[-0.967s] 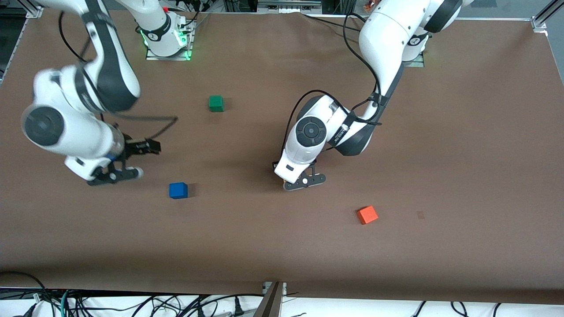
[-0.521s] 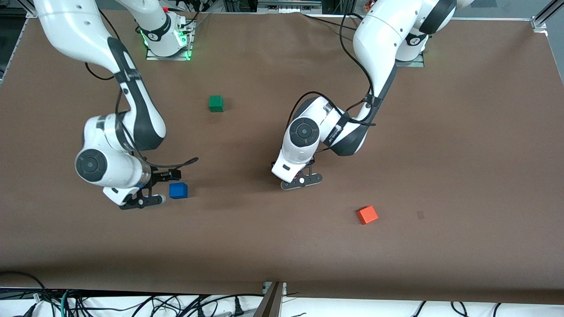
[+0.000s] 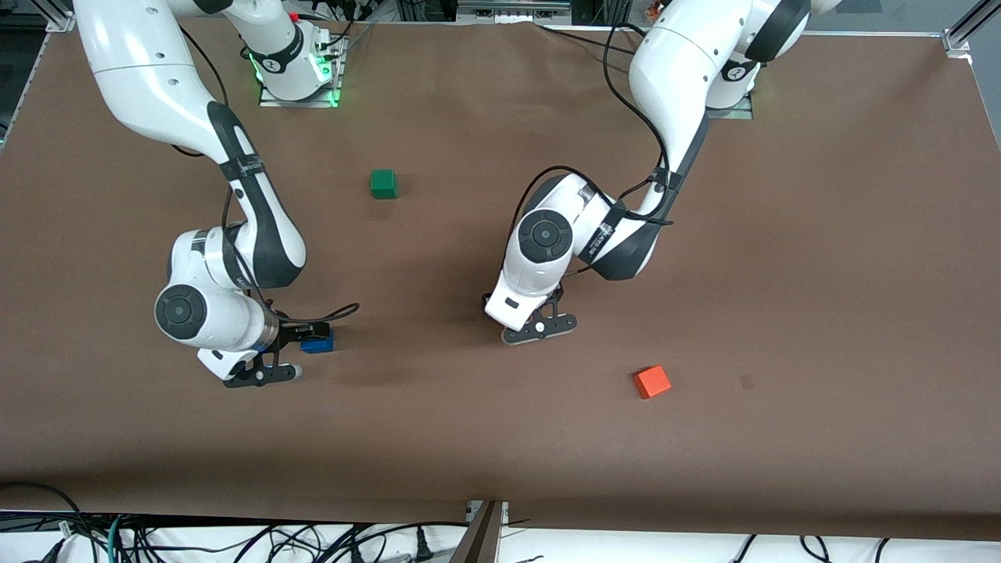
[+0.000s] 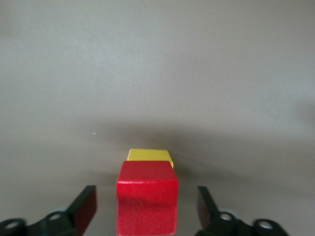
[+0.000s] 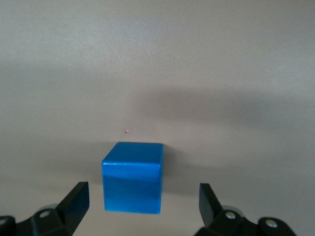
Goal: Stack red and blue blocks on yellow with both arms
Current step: 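Lower the red cube onto the yellow cube while the right gripper reaches the blue cube, then open the left gripper and withdraw while the right gripper lifts the blue cube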
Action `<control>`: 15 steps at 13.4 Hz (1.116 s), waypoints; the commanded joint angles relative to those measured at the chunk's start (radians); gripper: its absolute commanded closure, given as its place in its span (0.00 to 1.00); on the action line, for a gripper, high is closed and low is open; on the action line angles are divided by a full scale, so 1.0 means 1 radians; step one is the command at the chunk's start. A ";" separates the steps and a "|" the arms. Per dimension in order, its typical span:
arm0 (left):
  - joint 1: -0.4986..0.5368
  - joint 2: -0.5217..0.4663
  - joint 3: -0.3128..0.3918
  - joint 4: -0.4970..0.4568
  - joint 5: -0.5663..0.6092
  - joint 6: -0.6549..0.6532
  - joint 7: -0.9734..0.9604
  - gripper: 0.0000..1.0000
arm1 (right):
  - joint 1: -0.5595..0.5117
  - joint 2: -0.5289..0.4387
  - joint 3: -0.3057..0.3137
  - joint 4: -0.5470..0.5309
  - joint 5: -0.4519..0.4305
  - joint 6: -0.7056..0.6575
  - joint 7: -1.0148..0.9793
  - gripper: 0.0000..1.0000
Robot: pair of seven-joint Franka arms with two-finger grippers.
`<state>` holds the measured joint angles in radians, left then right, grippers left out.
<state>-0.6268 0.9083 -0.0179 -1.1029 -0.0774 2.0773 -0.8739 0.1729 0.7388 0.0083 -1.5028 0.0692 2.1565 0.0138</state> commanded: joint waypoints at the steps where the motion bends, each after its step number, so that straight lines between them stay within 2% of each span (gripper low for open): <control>1: 0.012 -0.020 0.028 0.028 0.016 -0.080 -0.002 0.00 | -0.001 0.011 0.002 -0.008 0.020 0.031 0.009 0.07; 2: 0.025 -0.037 0.045 0.031 0.015 -0.115 0.024 0.00 | -0.001 0.016 0.004 -0.008 0.020 0.031 0.009 0.09; 3: 0.050 -0.064 0.052 0.034 0.015 -0.138 0.105 0.00 | -0.001 0.017 0.004 -0.010 0.018 0.032 0.008 0.18; 5: 0.131 -0.107 0.053 0.034 0.013 -0.196 0.244 0.00 | 0.003 0.021 0.002 -0.010 0.018 0.034 0.008 0.45; 7: 0.229 -0.158 0.053 0.031 0.021 -0.250 0.337 0.00 | 0.008 0.016 0.002 -0.002 0.018 0.029 0.009 0.67; 8: 0.269 -0.181 0.053 0.031 0.022 -0.287 0.408 0.00 | 0.010 0.013 0.004 0.003 0.020 0.025 0.008 0.71; 10: 0.363 -0.225 0.053 0.031 0.018 -0.356 0.551 0.00 | 0.014 -0.002 0.009 0.013 0.021 0.002 0.043 0.72; 13: 0.472 -0.288 0.050 0.032 0.013 -0.434 0.573 0.00 | 0.104 -0.033 0.010 0.110 0.021 -0.134 0.190 0.72; 15: 0.492 -0.334 0.052 0.032 0.015 -0.448 0.573 0.00 | 0.195 -0.044 0.016 0.177 0.023 -0.219 0.306 0.72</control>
<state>-0.1463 0.6299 0.0489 -1.0525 -0.0744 1.6530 -0.3109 0.2900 0.7104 0.0273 -1.3850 0.0792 2.0172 0.2268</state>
